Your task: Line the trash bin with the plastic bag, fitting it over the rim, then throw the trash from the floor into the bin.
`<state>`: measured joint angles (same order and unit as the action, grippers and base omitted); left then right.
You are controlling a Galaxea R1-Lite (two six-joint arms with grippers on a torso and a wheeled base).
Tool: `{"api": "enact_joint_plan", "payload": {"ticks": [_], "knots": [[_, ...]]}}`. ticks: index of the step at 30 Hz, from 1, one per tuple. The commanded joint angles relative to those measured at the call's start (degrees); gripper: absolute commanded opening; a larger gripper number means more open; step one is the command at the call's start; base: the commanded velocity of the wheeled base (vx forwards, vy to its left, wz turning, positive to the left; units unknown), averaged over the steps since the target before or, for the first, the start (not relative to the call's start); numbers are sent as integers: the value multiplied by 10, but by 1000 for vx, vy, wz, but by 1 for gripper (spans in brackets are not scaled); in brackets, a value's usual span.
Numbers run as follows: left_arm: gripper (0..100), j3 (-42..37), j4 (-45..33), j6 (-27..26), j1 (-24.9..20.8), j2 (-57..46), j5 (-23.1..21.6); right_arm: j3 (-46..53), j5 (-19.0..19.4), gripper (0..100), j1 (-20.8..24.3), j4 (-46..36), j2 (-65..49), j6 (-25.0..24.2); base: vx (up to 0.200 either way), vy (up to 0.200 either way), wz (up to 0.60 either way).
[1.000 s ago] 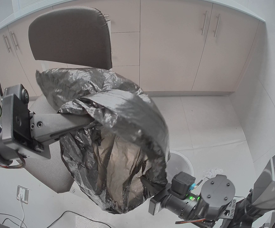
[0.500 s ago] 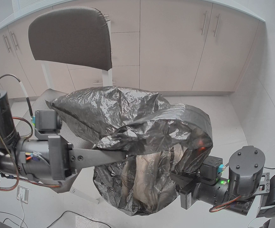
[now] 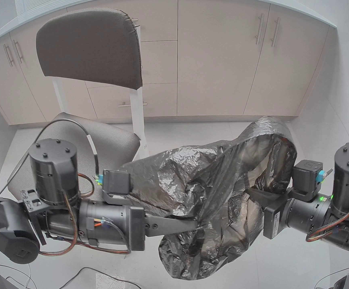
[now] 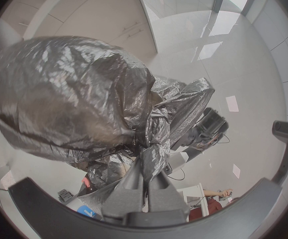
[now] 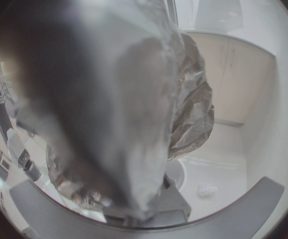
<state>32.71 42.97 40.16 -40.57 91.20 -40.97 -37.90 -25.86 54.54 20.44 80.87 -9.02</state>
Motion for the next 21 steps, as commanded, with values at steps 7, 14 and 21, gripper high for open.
{"api": "enact_joint_plan", "payload": {"ticks": [7, 14, 21], "knots": [[0, -2, 89, 7, -44, 114, 1, -16, -46, 0, 1, -53, -47, 26, 0, 0, 0], [0, 4, 134, 56, -50, 177, 4, -21, -118, 0, 8, -62, -26, 29, 0, 0, 0], [0, 4, 211, 93, -50, 239, 25, -20, -161, 0, 10, -59, 3, 30, 0, 0, 0]]}}
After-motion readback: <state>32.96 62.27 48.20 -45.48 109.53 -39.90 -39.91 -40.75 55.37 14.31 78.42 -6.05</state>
